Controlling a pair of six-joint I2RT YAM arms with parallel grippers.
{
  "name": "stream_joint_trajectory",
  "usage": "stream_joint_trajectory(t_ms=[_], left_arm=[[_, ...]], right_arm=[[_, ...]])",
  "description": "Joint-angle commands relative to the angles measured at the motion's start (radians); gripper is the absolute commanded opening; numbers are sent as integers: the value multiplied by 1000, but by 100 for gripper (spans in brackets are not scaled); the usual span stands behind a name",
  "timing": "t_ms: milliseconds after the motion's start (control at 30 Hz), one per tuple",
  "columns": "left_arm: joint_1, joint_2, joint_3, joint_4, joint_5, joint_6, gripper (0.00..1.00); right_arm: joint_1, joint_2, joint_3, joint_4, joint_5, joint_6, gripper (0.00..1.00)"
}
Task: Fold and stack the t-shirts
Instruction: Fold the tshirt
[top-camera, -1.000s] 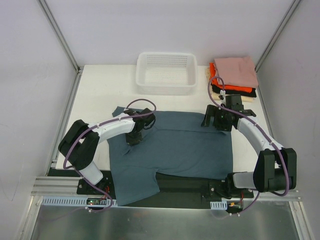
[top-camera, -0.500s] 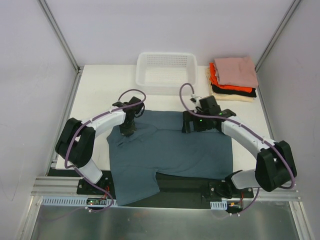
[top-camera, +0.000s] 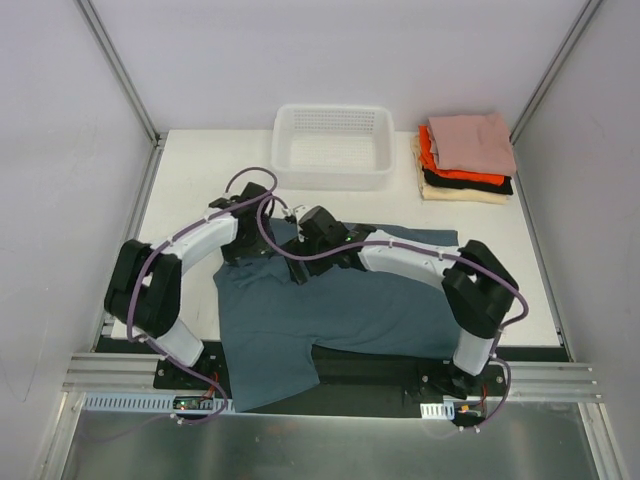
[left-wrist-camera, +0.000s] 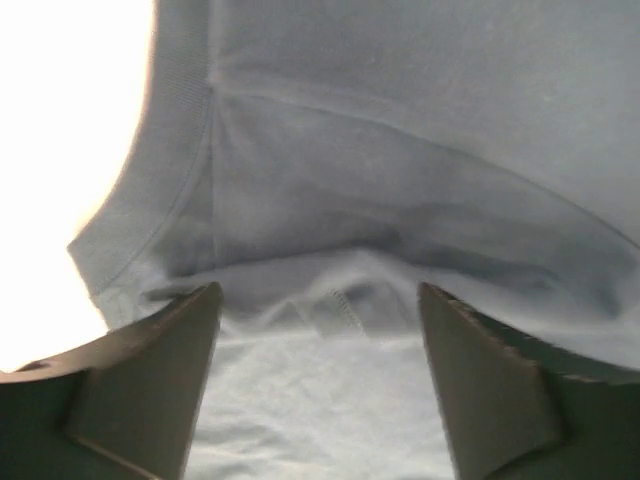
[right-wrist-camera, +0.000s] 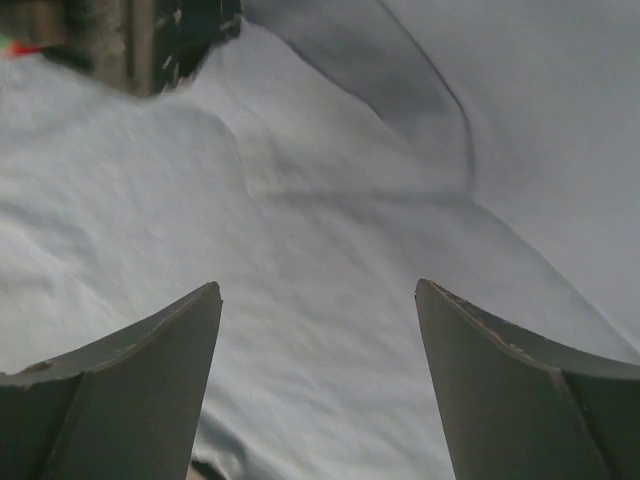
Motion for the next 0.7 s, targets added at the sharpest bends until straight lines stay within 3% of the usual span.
stream_joint_trajectory(t_ms=[0, 100, 433, 667], left_arm=[[99, -190, -64, -8, 36, -43, 89], [199, -277, -144, -8, 65, -78, 99], [357, -359, -277, 93, 223, -69, 99], [360, -333, -271, 127, 280, -57, 99]], right_arm=[[44, 70, 91, 35, 71, 20, 81], [79, 131, 135, 34, 77, 20, 79], [127, 310, 298, -64, 180, 11, 61], [141, 312, 306, -104, 249, 28, 31]])
